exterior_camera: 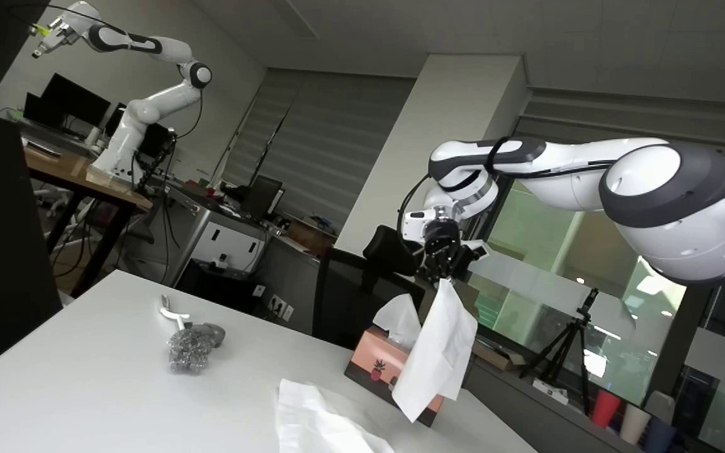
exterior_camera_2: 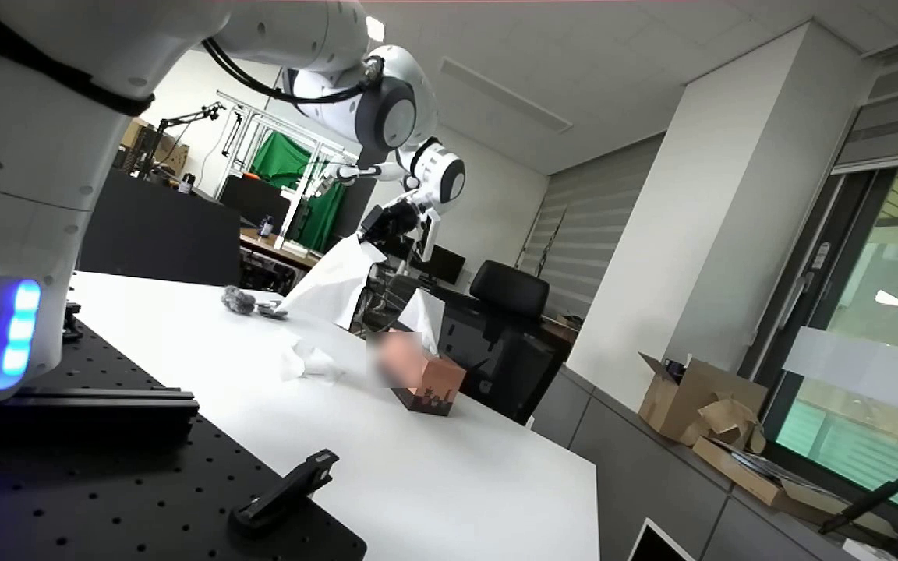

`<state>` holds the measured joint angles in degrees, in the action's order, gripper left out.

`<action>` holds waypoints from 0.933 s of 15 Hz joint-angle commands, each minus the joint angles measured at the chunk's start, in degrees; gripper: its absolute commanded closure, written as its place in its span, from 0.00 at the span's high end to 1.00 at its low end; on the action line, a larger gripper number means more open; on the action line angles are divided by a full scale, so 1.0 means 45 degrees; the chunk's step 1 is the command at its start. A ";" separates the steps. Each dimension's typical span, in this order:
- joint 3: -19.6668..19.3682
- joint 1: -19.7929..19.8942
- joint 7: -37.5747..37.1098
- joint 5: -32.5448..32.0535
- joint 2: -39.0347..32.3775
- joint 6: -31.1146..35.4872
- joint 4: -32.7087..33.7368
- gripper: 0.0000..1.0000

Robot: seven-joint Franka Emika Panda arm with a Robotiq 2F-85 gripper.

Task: Remove a wipe from the wipe holder and place it on the table

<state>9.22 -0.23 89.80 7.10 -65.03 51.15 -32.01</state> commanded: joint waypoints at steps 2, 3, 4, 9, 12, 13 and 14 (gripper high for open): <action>-0.0113 -0.0173 0.0179 -0.0414 -0.0923 -0.1394 0.0127 0.00; -0.0134 -0.0220 0.0085 -0.0459 -0.1147 -0.1784 0.0129 0.00; -0.0162 -0.0287 0.0073 -0.0574 -0.1350 -0.2071 0.0176 0.00; -0.0312 -0.0636 0.0338 -0.1470 -0.2165 -0.2938 0.0422 0.00; -0.0191 -0.0586 0.0290 -0.1446 -0.2127 -0.2538 -0.0058 0.01; -0.0211 -0.0625 0.0319 -0.1576 -0.2216 -0.2488 -0.0052 0.01; -0.0231 -0.0643 0.0327 -0.1608 -0.2266 -0.2475 -0.0050 0.01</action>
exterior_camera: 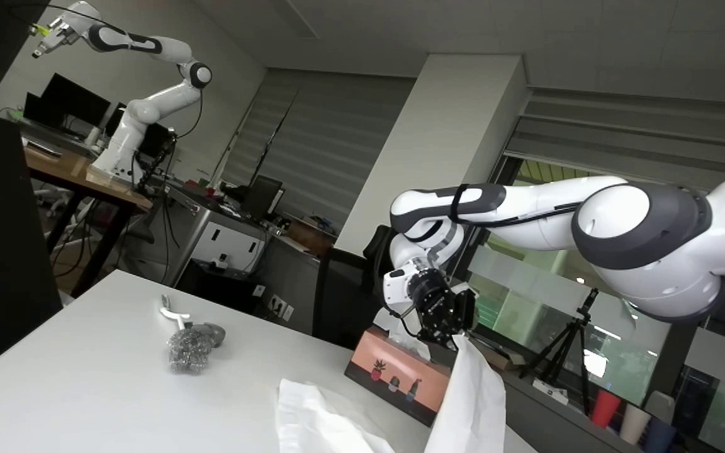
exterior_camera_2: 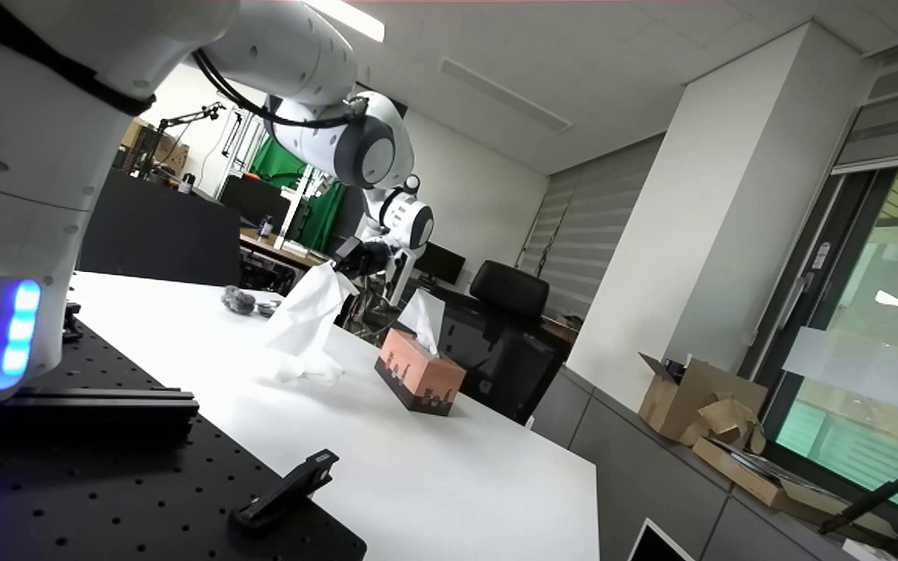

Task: Remove a wipe from the wipe holder and place it on the table

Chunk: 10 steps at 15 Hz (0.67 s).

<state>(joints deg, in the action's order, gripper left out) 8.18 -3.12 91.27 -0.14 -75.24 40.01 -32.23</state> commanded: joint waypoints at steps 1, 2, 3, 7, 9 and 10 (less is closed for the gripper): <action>-0.0027 -0.0006 0.0003 0.0000 -0.0014 0.0001 0.0007 0.01; -0.0055 -0.0008 0.0010 0.0000 -0.0013 0.0001 0.0023 0.01; -0.0074 -0.0008 0.0017 0.0000 -0.0013 0.0001 0.0049 0.01; -0.0085 -0.0009 0.0027 0.0000 -0.0013 0.0001 0.0114 0.01; -0.0099 0.0018 0.0011 0.0021 -0.0129 -0.0359 0.0089 0.00; -0.0099 0.0031 0.0081 0.0001 -0.0211 -0.0652 0.0061 0.00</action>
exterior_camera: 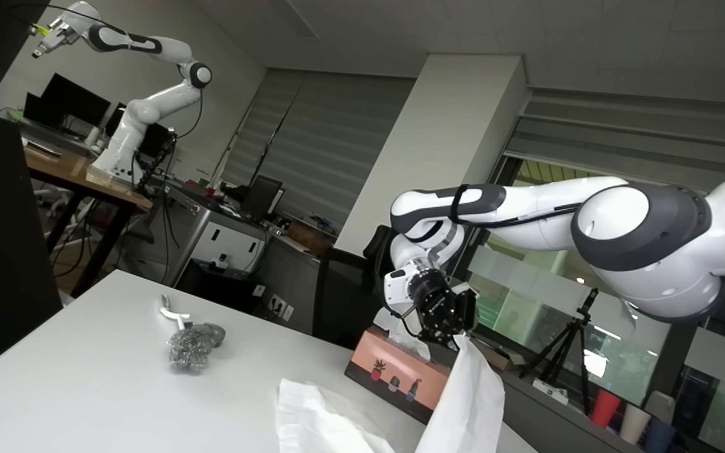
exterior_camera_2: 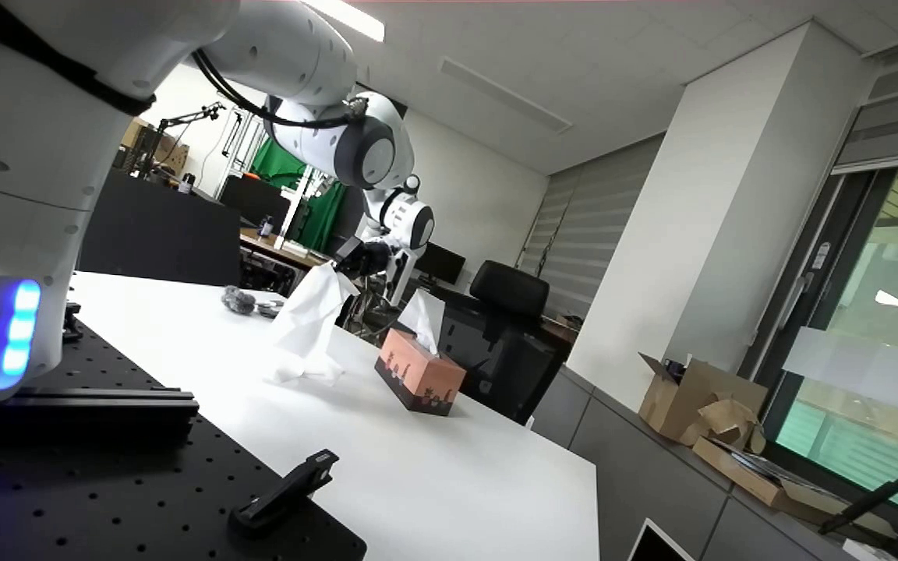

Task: Remove a wipe from the wipe holder and place it on the table

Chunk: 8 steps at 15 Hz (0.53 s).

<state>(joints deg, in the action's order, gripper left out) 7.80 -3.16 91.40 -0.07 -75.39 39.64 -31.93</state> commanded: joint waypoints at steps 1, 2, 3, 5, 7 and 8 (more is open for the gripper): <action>-0.0036 0.0068 -0.0015 0.0010 -0.0311 -0.0868 0.0001 0.00; -0.0042 0.0101 -0.0049 0.0040 -0.0467 -0.1183 0.0028 0.00; -0.0076 0.0104 -0.0136 0.0037 -0.0621 -0.1378 0.0083 0.00; -0.0199 0.0080 -0.0350 -0.0004 -0.0966 -0.1506 0.0238 0.00; -0.0454 -0.0098 -0.0346 -0.0336 -0.1295 -0.1194 0.0399 0.00; -0.0611 -0.0224 -0.0304 -0.0582 -0.1465 -0.0902 0.0480 0.00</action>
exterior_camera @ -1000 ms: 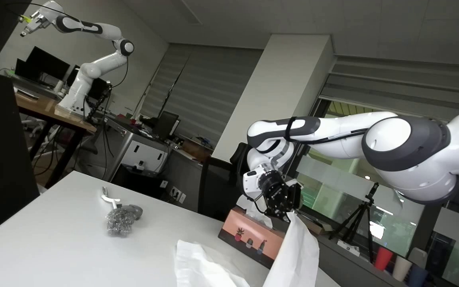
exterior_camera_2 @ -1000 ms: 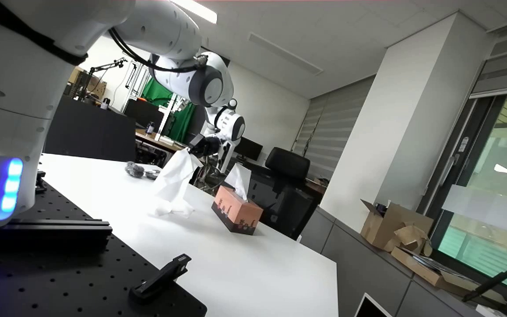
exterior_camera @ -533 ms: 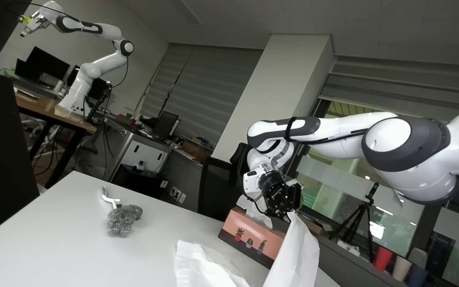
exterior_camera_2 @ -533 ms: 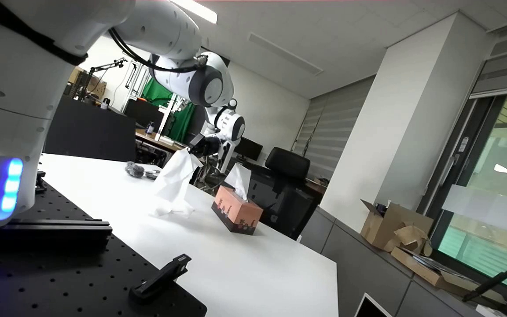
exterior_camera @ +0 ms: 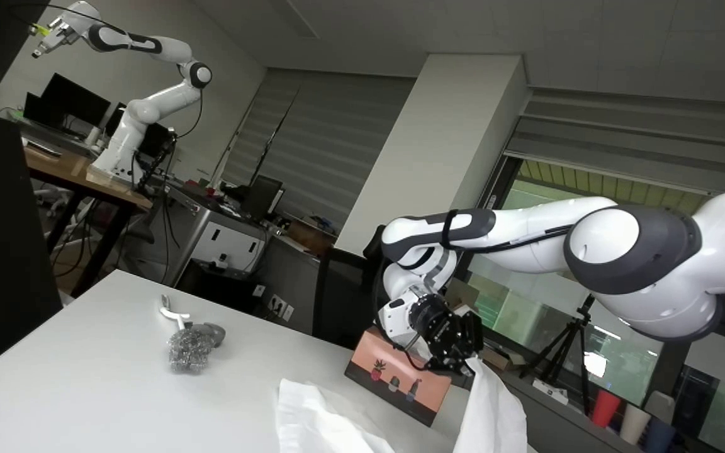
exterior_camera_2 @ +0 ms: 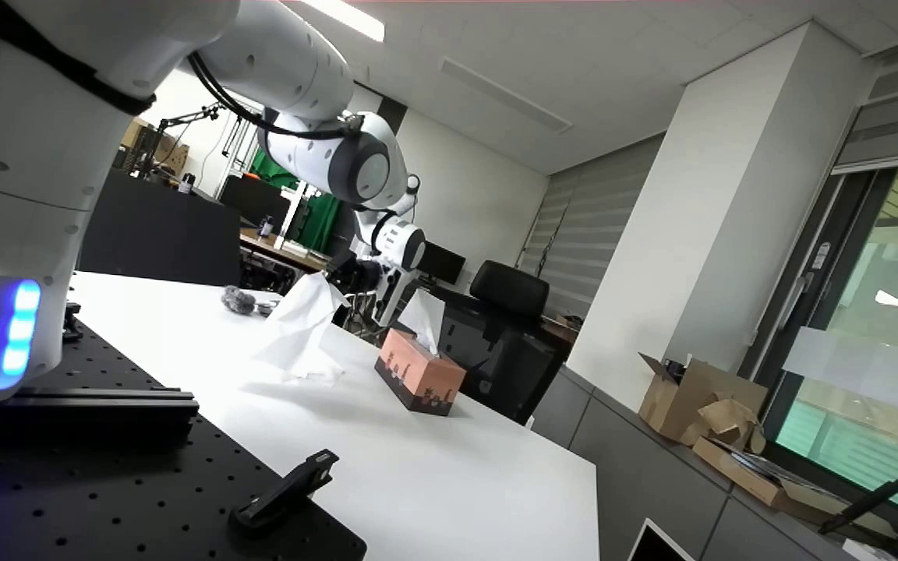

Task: Remove a wipe from the wipe holder and place it on the table

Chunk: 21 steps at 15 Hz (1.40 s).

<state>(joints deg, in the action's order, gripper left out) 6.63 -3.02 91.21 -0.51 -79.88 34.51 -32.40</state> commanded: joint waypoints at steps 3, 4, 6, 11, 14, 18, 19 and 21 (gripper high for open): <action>-0.0675 -0.0695 -0.0079 -0.1376 -0.0855 0.2232 0.0820 0.00; -0.0650 -0.0766 -0.0186 -0.1372 -0.0952 0.3054 0.0857 0.00; -0.0532 -0.0873 -0.0303 -0.1284 -0.1079 0.4596 0.0852 0.00; -0.0531 -0.1325 -0.1010 -0.1083 -0.0945 0.8345 0.0397 0.00; -0.0668 -0.1674 -0.1600 -0.1197 -0.0944 1.0056 0.0349 0.27; -0.0959 -0.2188 -0.2482 -0.1501 -0.0934 1.0621 0.0638 0.53; -0.1068 -0.2340 -0.2735 -0.1615 -0.0919 1.0592 0.0734 0.60; -0.1242 -0.2593 -0.3270 -0.1839 -0.0884 1.0376 0.0898 0.73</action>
<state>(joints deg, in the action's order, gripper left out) 2.50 -13.06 81.11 -7.12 -83.86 82.51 -30.70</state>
